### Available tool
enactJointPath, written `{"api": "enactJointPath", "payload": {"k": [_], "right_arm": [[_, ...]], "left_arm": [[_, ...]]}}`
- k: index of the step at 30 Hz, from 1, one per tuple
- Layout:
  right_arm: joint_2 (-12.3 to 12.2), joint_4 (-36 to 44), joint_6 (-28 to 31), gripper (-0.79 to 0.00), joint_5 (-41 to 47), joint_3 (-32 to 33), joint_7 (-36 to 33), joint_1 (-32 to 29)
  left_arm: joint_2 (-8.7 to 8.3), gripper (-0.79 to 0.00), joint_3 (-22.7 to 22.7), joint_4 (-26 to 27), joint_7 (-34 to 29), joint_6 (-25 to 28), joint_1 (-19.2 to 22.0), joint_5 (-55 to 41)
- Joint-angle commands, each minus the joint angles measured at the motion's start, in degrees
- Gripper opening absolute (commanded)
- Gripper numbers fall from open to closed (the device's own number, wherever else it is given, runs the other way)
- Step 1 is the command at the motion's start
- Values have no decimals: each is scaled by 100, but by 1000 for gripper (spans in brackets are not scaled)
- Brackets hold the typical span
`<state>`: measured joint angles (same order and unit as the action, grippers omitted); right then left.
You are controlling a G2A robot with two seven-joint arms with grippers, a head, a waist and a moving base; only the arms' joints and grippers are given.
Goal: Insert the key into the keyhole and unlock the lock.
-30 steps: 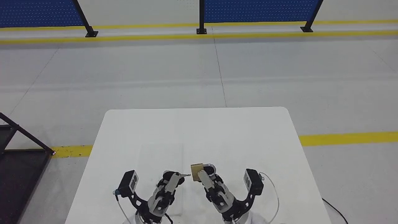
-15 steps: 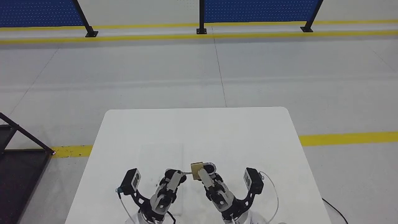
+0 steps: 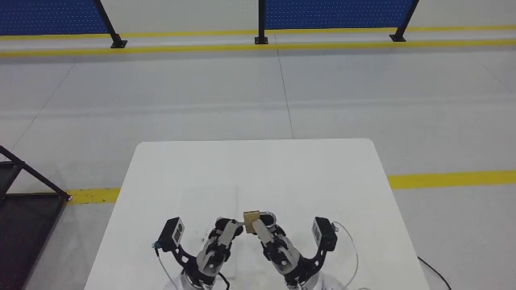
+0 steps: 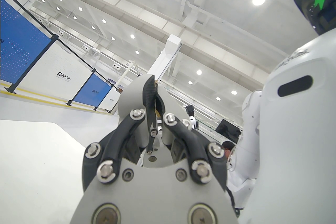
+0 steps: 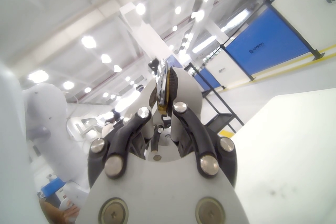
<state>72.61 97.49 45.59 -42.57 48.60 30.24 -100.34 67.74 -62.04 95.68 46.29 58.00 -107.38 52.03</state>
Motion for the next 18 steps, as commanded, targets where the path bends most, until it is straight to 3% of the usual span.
{"api": "enactJointPath", "payload": {"k": [1,2,3,4,6,12,15,16,18], "right_arm": [[3,-2,-13,-785,-14,-6,-9,0],[5,2,-17,-785,-24,-5,-6,1],[6,2,-16,-785,-32,-5,-1,-1],[7,1,-7,-785,-35,-6,3,-2],[7,-5,8,-785,-37,1,6,-6],[3,12,42,-785,-60,34,25,-40],[-4,29,74,-785,-55,63,28,-66],[-7,29,78,-785,-52,79,24,-71],[-12,35,92,-785,-43,100,10,-79]], "left_arm": [[11,-785,-4,-27,2,-2,10,49],[16,-785,-17,-32,17,-18,14,93],[23,-677,-19,-37,34,-34,11,143],[30,-434,-15,-47,45,-46,5,173],[42,-83,-8,-59,53,-53,3,201],[66,-83,-40,-70,58,-59,-10,211],[68,-139,-99,-70,45,-46,-40,202],[68,-215,-124,-67,34,-34,-52,188],[68,-265,-173,-59,11,-12,-77,160]]}}
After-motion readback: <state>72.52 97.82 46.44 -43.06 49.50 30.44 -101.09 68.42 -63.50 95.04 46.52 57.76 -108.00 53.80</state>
